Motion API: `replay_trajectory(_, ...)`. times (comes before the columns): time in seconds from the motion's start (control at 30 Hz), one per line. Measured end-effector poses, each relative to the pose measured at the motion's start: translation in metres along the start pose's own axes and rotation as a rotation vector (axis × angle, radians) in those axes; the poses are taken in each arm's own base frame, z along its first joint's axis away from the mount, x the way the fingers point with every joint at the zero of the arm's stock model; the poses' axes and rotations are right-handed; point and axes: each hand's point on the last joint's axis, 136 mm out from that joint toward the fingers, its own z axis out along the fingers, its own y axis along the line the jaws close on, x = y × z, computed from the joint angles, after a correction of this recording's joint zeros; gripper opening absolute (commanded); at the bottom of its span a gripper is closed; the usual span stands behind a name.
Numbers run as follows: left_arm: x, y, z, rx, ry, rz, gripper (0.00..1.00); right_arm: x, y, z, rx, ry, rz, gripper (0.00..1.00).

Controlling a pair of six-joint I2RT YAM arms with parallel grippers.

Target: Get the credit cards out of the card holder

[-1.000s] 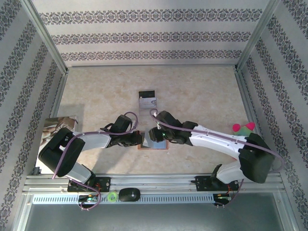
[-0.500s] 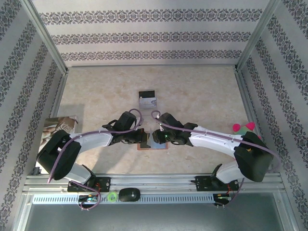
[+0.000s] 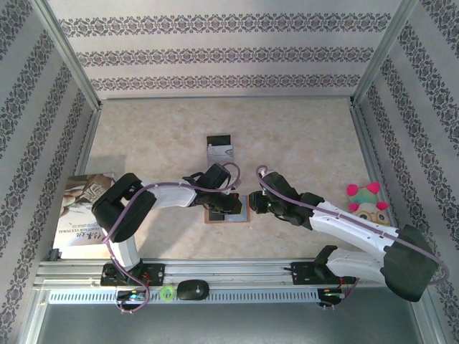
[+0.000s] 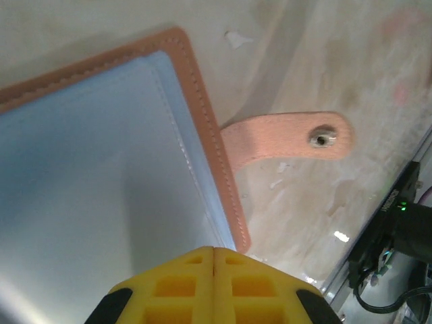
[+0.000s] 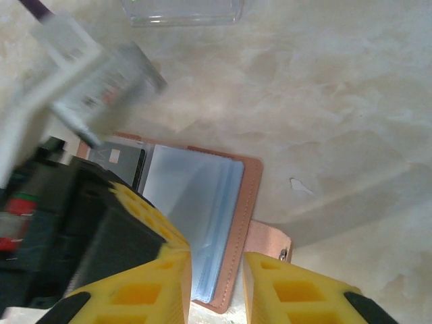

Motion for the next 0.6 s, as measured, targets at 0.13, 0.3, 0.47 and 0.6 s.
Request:
replay_trajectory(0.13, 0.001, 0.0, 0.009, 0.022, 0.042, -0.011, 0.0, 0.0, -0.002, -0.001, 0.008, -0.006, 0.004, 0.28)
replay_trajectory(0.3, 0.001, -0.001, 0.008, 0.018, 0.038, 0.001, 0.06, -0.001, -0.003, -0.001, 0.013, -0.008, 0.004, 0.3)
replay_trajectory(0.47, -0.007, -0.014, -0.022, 0.01, -0.063, 0.049, 0.18, 0.0, -0.003, 0.001, 0.015, -0.002, 0.003, 0.31)
replay_trajectory(0.6, -0.018, -0.028, -0.062, 0.023, -0.203, 0.092, 0.2, 0.005, 0.001, 0.007, -0.003, 0.028, 0.002, 0.32)
